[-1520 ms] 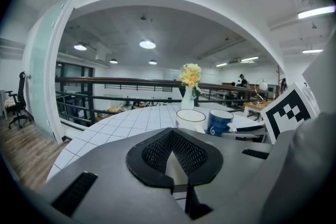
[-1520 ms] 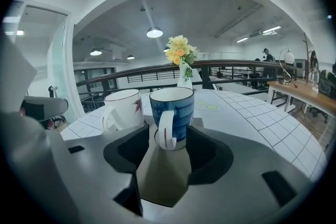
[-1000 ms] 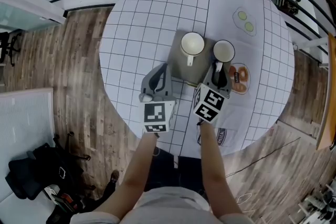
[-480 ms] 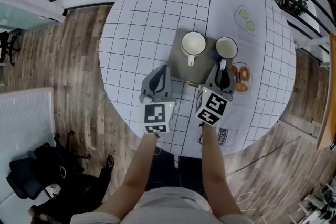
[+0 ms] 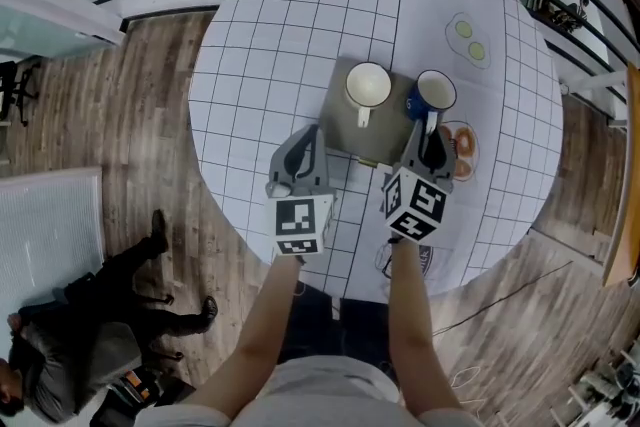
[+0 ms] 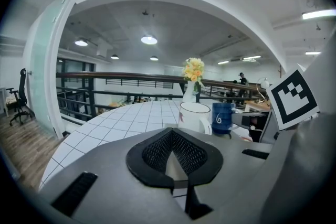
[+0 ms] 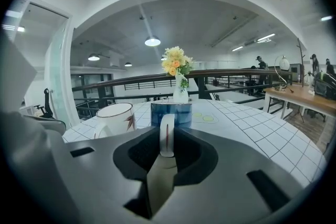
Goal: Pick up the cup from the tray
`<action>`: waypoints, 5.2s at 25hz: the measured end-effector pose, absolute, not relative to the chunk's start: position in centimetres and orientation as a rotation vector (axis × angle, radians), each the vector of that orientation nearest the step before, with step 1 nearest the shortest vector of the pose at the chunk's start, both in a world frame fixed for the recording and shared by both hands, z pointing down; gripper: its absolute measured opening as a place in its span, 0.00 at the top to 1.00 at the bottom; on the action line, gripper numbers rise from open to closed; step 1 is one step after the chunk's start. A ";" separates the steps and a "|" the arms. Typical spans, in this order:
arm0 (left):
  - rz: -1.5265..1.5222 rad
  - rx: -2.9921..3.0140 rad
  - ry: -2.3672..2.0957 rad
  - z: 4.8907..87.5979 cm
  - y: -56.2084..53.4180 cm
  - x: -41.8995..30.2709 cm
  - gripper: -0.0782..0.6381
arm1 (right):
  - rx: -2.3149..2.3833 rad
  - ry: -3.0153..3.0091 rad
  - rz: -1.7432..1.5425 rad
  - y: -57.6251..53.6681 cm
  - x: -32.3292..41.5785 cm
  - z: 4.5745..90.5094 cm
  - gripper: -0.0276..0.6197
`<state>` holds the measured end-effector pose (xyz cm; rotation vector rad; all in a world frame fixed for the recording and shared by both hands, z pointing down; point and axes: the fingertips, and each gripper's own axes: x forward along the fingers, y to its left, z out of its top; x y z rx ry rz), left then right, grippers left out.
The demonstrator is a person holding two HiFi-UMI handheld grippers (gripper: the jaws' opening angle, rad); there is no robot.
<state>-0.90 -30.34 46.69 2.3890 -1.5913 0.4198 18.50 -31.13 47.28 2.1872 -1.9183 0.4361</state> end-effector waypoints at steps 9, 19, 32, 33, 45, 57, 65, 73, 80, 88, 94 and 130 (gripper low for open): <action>0.397 2.411 -1.597 45.7 -30.5 -0.5 0.88 | 2.262 -1.996 0.447 -29.2 20.5 43.4 0.88; 0.329 2.458 -1.612 43.3 -30.5 0.8 0.88 | 2.388 -1.886 0.333 -24.7 28.6 40.3 0.88; 0.343 2.486 -1.592 43.8 -29.7 3.5 0.88 | 2.374 -1.800 0.507 -21.9 32.6 48.7 0.88; 0.345 2.485 -1.590 43.9 -29.6 3.6 0.88 | 2.361 -1.799 0.523 -22.0 32.5 49.5 0.88; 0.359 2.478 -1.591 44.6 -28.7 4.1 0.88 | 2.334 -1.795 0.480 -21.7 31.8 51.7 0.88; 0.361 2.456 -1.597 45.0 -28.3 3.7 0.88 | 2.265 -1.712 0.509 -19.2 30.0 54.9 0.88; 0.350 2.459 -1.594 44.8 -28.2 3.7 0.88 | 2.312 -1.691 0.479 -19.0 29.8 54.7 0.64; 0.283 2.474 -1.603 43.2 -28.1 3.1 0.88 | 2.431 -1.779 0.285 -17.8 27.7 46.6 0.59; 0.259 2.477 -1.648 41.6 -28.0 1.4 0.88 | 2.329 -2.022 0.182 -20.5 20.9 42.1 0.59; 0.190 2.394 -1.760 40.7 -27.9 -2.0 0.88 | 2.154 -2.206 0.262 -23.8 15.5 41.5 0.59; 0.190 2.331 -1.821 40.5 -28.0 -5.3 0.88 | 2.025 -2.288 0.202 -26.9 11.9 40.3 0.59; 0.236 2.211 -1.837 44.9 -31.3 -11.3 0.88 | 1.839 -2.155 0.388 -38.3 8.0 48.9 0.41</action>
